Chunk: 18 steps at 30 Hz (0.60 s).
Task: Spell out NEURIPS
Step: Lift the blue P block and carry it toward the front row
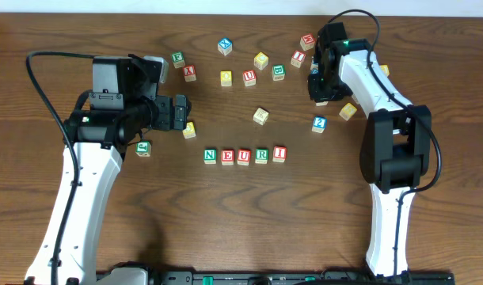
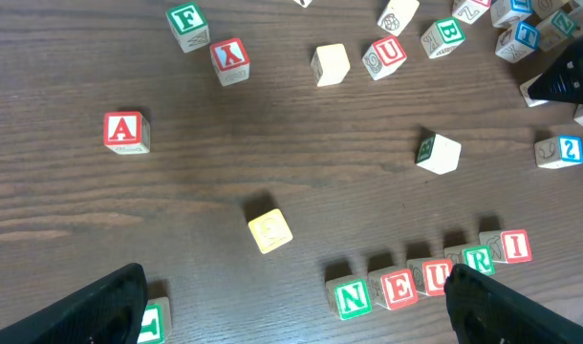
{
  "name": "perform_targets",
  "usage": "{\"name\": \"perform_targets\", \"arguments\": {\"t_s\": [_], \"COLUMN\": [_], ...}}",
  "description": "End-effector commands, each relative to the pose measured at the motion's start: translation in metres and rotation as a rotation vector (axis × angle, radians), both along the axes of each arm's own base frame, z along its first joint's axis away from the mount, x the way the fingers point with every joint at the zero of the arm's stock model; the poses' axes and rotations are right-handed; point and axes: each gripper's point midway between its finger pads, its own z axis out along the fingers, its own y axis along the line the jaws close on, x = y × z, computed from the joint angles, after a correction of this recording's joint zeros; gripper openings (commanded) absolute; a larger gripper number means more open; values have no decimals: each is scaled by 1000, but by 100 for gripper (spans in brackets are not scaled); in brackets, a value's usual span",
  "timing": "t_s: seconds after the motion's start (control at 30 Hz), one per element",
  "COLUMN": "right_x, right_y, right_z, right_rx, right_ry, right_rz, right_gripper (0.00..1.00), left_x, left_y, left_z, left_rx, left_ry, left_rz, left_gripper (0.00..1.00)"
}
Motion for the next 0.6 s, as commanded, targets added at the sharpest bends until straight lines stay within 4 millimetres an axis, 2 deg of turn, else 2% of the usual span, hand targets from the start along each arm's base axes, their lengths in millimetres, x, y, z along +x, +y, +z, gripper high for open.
{"name": "perform_targets", "arguments": {"t_s": [0.0, 0.33, 0.57], "right_x": [7, 6, 3], "right_y": [-2, -1, 8], "right_z": [41, 99, 113], "right_rx": [22, 40, 50], "right_ry": [-82, -187, -217], "right_rz": [-5, -5, 6], "right_gripper": [23, 22, 19], "left_x": [3, 3, 3], "left_y": [-1, -1, -1], "left_z": [13, 13, 13], "left_rx": [-7, -7, -7], "left_ry": [-34, -34, -34], "left_rz": [-9, -9, -9], "left_gripper": [98, 98, 98]}}
